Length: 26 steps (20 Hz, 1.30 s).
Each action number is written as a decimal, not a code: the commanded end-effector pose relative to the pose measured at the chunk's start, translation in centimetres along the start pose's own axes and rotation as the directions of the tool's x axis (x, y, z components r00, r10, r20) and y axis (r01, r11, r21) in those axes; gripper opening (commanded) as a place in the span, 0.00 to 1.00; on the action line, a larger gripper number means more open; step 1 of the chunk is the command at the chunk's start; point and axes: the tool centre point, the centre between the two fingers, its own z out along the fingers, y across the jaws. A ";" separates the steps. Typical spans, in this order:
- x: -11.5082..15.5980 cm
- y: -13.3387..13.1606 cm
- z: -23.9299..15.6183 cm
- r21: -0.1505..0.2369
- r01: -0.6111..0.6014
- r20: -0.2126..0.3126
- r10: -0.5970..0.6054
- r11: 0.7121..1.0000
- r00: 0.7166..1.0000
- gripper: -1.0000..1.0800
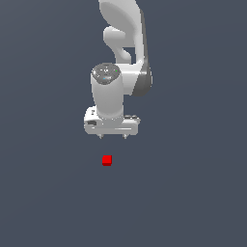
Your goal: Lift up the red cube by 0.2 meters.
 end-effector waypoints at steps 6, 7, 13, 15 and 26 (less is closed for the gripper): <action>1.8 1.3 5.6 0.002 -0.007 0.003 0.007 1.000 1.000 0.96; 2.1 1.5 6.5 0.002 -0.007 0.003 0.007 1.000 1.000 0.96; 3.6 2.5 10.8 0.004 -0.013 0.005 0.012 1.000 1.000 0.96; 4.0 2.8 11.8 0.005 -0.014 0.005 0.014 1.000 1.000 0.96; 5.0 3.3 14.2 0.006 -0.016 0.006 0.016 1.000 1.000 0.96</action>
